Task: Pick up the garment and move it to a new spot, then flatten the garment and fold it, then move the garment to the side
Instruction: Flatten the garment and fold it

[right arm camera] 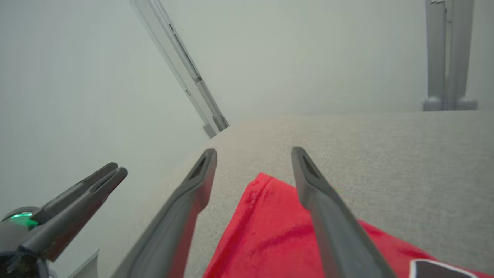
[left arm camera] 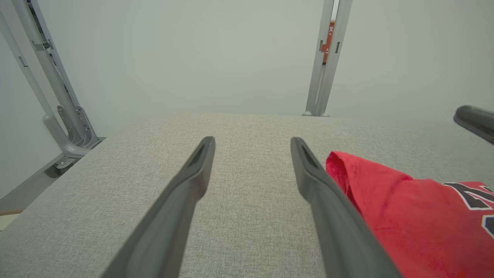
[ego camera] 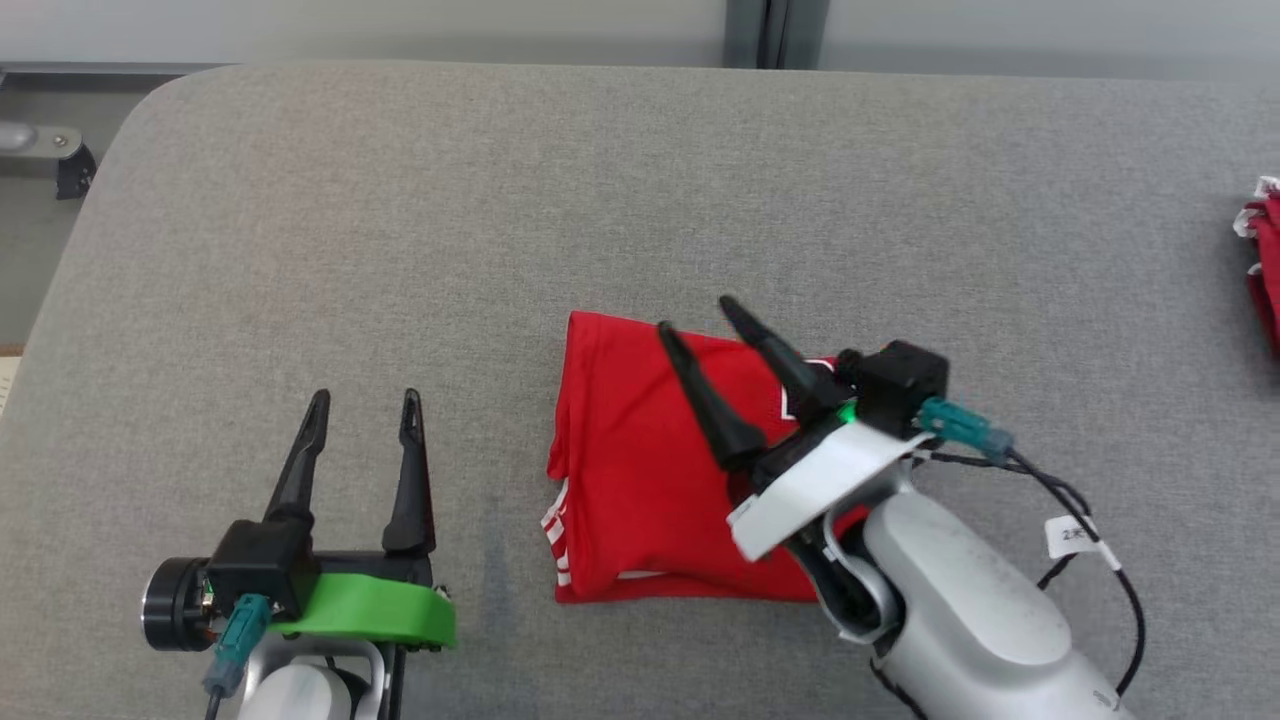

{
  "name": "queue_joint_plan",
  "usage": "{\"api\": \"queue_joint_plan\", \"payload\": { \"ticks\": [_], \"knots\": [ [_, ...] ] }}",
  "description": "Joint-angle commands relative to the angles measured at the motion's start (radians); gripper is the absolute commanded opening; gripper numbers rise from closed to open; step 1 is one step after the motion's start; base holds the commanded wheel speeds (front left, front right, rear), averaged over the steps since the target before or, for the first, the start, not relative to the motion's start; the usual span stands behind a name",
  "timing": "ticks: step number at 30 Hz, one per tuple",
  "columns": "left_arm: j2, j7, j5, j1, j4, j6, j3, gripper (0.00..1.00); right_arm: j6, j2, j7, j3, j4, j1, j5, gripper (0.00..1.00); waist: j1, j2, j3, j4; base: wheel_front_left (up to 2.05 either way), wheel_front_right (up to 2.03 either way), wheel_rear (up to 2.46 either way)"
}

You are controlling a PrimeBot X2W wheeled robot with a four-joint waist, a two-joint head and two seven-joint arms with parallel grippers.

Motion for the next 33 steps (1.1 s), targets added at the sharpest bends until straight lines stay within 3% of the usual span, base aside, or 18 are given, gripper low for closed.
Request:
{"api": "queue_joint_plan", "payload": {
  "ticks": [1, 9, 15, 33],
  "knots": [
    [0.009, -0.006, -0.007, 0.005, -0.003, 0.007, 0.012, 1.0, 0.0, -0.011, -0.006, -0.051, -0.025, 0.033, -0.029, 1.0, 0.0, 0.0, -0.014, -0.023, 0.0, 0.0, 0.0],
    [0.036, -0.006, -0.004, 0.038, -0.026, 0.02, 0.05, 1.0, 0.0, -0.099, -0.006, -0.369, -0.167, 0.2, -0.171, 1.0, 0.0, 0.0, -0.041, -0.085, 0.0, 0.0, 0.0],
    [0.045, -0.006, -0.014, 0.074, -0.024, 0.022, 0.056, 1.0, 0.0, -0.135, 0.031, -0.5, -0.284, 0.346, -0.237, 1.0, 0.0, 0.0, -0.086, -0.127, 0.0, 0.0, 0.0],
    [0.075, 0.009, -0.033, 0.187, -0.03, 0.026, 0.047, 1.0, 0.0, -0.121, 0.203, -0.577, -0.516, 0.601, -0.279, 1.0, 0.0, 0.0, -0.202, -0.166, 0.0, 0.0, 0.0]
  ]
}}
